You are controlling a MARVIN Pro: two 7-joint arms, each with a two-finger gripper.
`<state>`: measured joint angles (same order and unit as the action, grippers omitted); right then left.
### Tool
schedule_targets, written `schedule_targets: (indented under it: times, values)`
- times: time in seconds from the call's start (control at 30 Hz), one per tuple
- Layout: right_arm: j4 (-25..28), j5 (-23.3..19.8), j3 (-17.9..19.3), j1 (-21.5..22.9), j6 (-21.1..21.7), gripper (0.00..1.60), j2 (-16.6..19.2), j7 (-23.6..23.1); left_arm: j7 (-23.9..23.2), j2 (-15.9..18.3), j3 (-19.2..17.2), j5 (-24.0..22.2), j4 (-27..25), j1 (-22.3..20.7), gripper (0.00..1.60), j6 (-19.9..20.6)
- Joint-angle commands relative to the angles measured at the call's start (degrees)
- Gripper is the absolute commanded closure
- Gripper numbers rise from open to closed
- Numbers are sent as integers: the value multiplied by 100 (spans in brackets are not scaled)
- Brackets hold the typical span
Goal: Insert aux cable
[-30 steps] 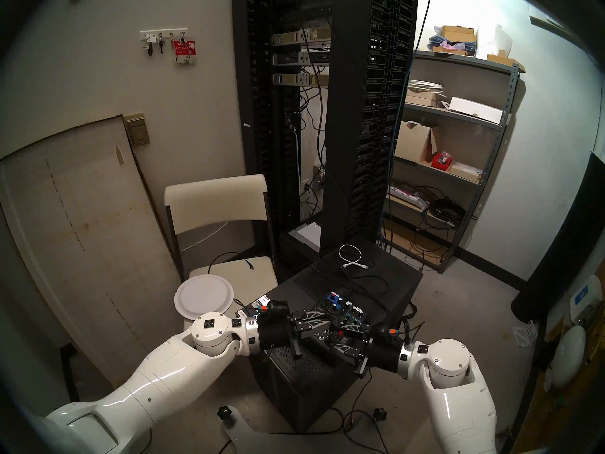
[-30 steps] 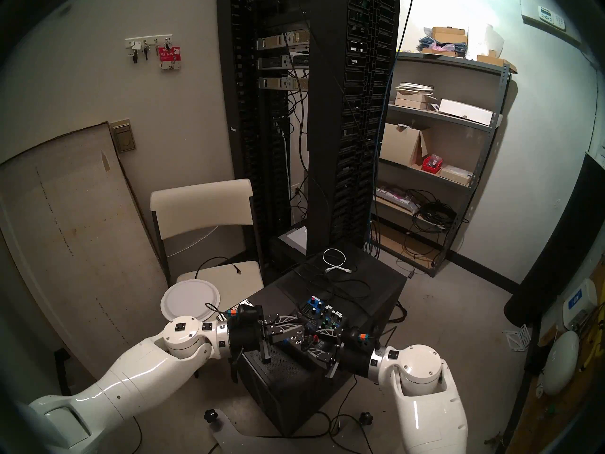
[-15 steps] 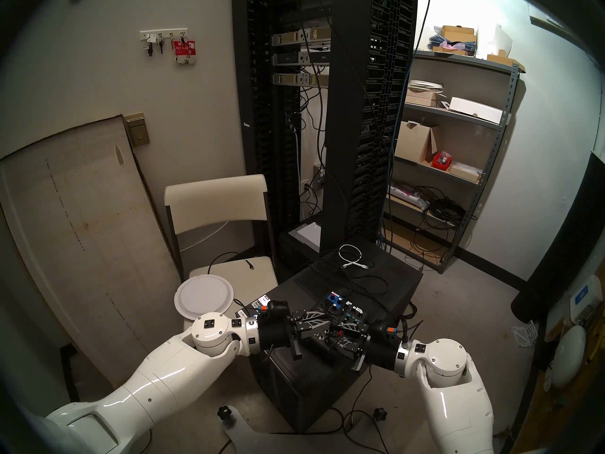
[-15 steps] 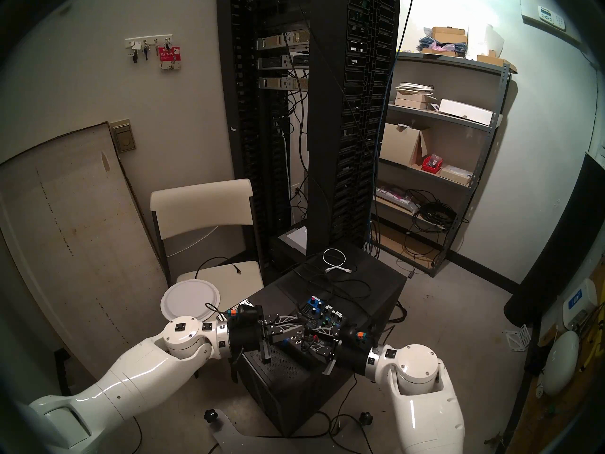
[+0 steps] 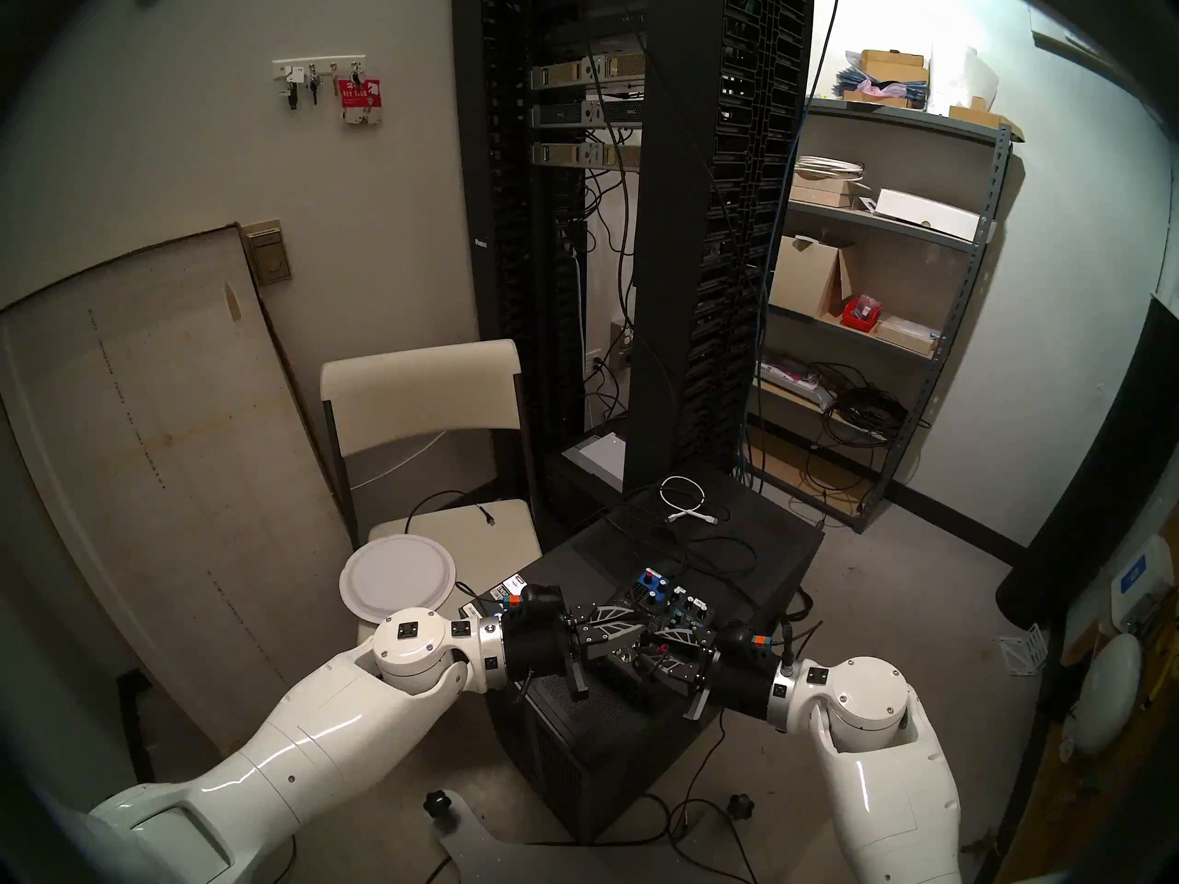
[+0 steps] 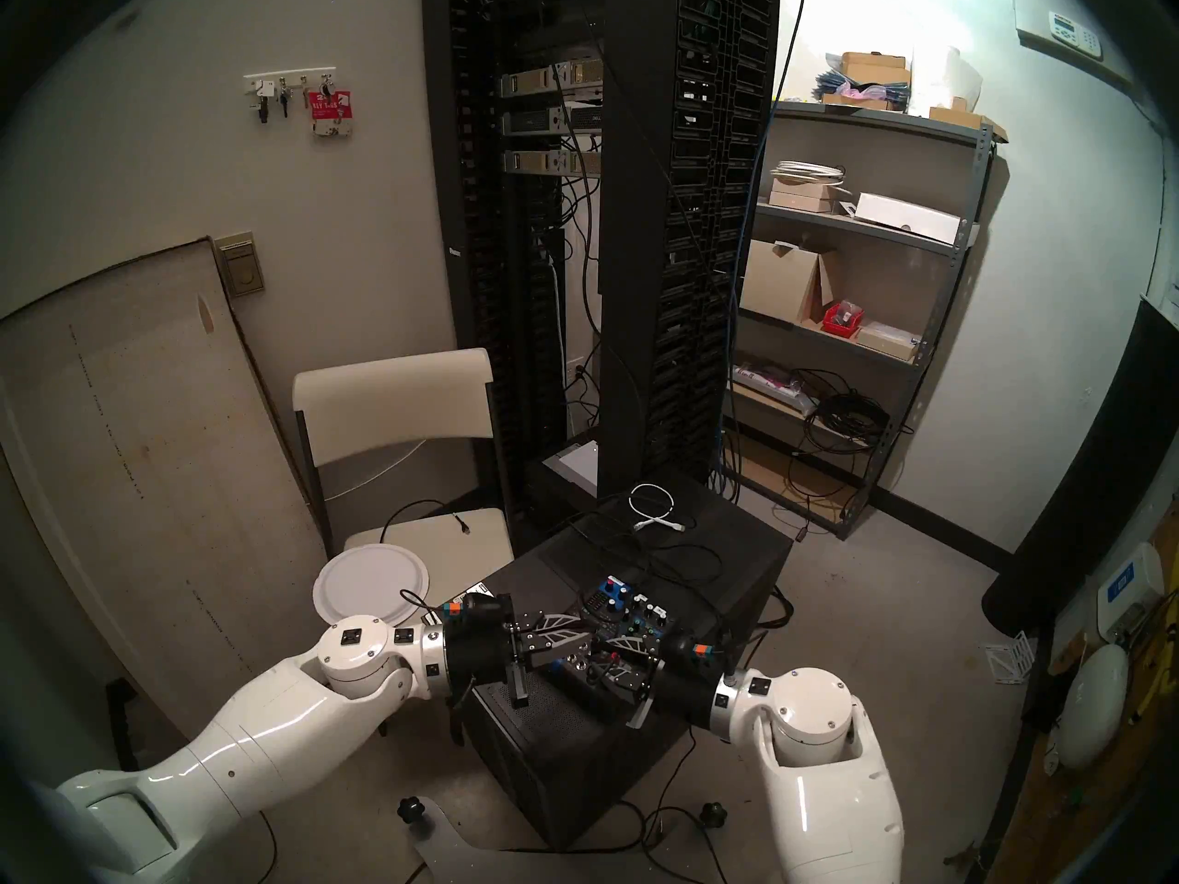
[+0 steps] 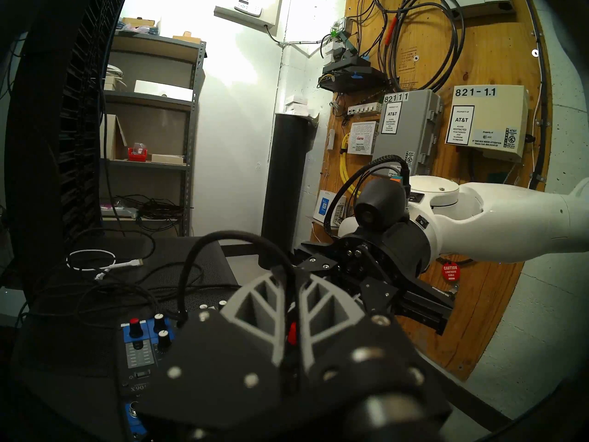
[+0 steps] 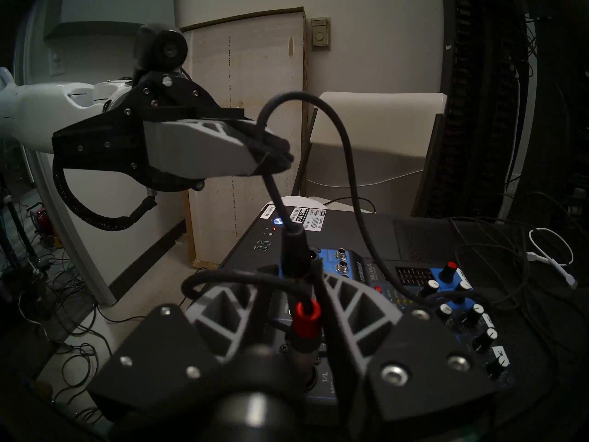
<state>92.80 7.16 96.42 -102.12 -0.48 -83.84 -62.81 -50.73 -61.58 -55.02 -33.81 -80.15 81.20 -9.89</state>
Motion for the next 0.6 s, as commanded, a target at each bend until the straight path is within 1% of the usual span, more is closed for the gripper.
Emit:
schedule_targets:
  times: [0.0, 0.17, 0.2, 0.3, 0.53, 0.57]
  values:
    - [65, -48, -51, 60, 15, 75, -61, -28, -48, -32, 20, -28, -61, -31, 137, 39]
    - [57, -45, -49, 65, 18, 76, -61, -35, -69, -55, 65, -4, -8, -43, 130, 110]
    - [61, -43, -44, 62, 15, 73, -61, -35, -71, -63, 72, 11, 11, -45, 129, 114]
    - [72, -43, -38, 57, 26, 72, -58, -42, -61, -68, 82, 28, 25, -47, 131, 115]
    - [85, -43, -30, 49, 35, 68, -47, -65, 7, -53, 115, 90, 48, -58, 129, 126]
    - [87, -40, -30, 48, 35, 72, -46, -65, 5, -52, 114, 88, 59, -56, 129, 114]
